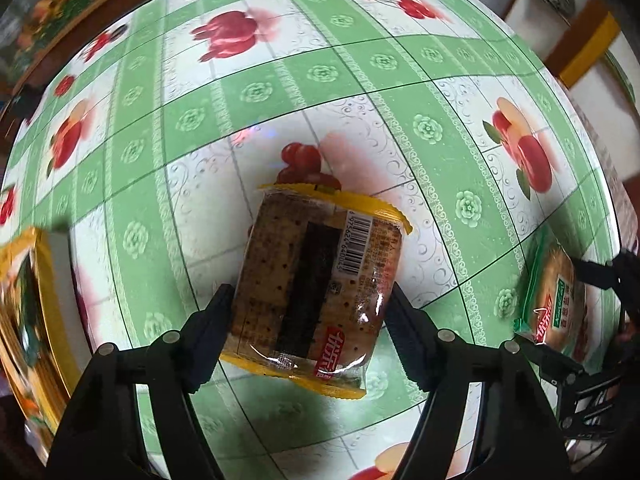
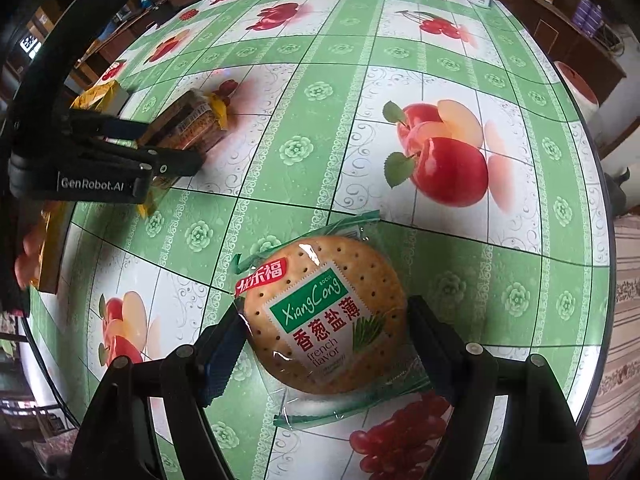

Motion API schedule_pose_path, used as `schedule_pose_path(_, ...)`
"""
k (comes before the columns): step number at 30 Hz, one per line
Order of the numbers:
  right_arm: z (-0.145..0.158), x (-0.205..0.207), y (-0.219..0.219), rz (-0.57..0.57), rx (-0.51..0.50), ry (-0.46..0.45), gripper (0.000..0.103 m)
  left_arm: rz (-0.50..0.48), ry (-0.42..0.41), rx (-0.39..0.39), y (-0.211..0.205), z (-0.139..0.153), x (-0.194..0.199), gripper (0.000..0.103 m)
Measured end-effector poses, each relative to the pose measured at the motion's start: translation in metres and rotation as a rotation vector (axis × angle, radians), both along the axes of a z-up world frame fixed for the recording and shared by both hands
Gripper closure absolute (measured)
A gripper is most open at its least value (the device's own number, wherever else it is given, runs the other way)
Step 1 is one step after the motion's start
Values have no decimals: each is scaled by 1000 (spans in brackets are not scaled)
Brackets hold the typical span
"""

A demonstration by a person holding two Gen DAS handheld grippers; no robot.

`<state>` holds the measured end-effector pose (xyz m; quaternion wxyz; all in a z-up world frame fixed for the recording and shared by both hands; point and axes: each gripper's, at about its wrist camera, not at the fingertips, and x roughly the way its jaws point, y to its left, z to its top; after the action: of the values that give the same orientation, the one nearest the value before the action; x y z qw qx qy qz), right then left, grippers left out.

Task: Organize snacks
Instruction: 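Lift both packs and carry them toward the white box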

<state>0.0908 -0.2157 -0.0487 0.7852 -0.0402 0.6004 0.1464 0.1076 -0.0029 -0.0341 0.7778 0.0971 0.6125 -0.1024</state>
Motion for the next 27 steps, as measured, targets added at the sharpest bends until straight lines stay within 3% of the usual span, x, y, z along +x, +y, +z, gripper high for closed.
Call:
schedule_pose_path(14, 0, -37, -2, -52, 1, -40, 23, 139, -105, -41, 10, 0, -98, 30)
schedule_pose_path(17, 1, -46, -6, -73, 27, -34, 23, 168, -121, -48, -29, 6, -94, 30)
schedule_pose_path(22, 1, -62, -7, -87, 55, -29, 24, 226, -147, -86, -10, -1, -106, 30)
schedule_pose_path(27, 2, -76, 0, -90, 82, -19, 24, 258, -190, -74, 0, -3, -130, 30)
